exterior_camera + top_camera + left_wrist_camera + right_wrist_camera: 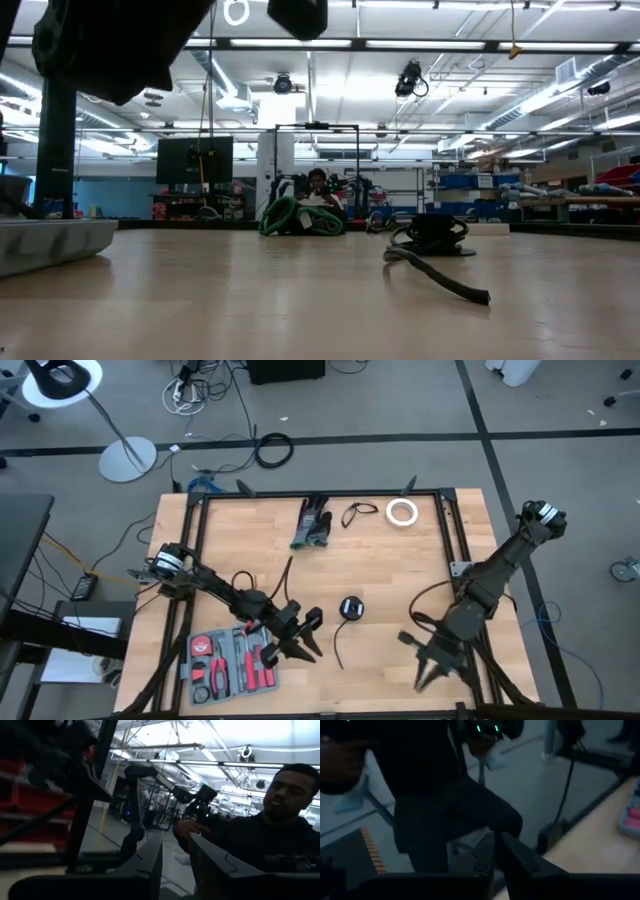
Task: Coil cords
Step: Return to Home Position
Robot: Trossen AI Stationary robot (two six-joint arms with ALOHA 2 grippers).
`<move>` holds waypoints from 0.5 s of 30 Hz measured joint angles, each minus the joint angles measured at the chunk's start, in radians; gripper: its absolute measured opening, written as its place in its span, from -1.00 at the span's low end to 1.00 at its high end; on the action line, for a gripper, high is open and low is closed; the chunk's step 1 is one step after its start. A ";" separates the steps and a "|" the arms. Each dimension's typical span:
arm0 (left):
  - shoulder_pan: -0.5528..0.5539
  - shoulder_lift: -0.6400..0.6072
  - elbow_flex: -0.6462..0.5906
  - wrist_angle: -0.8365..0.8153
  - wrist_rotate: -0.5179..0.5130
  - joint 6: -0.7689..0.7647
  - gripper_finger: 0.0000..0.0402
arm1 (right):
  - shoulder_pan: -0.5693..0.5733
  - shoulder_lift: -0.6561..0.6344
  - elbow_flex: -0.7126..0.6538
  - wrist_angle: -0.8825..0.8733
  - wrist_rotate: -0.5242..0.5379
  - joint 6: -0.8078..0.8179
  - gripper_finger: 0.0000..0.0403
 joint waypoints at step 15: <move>0.112 -0.001 -0.094 -0.041 0.036 -0.018 -0.51 | -0.018 -0.155 -0.044 -0.197 -0.058 -0.035 -0.84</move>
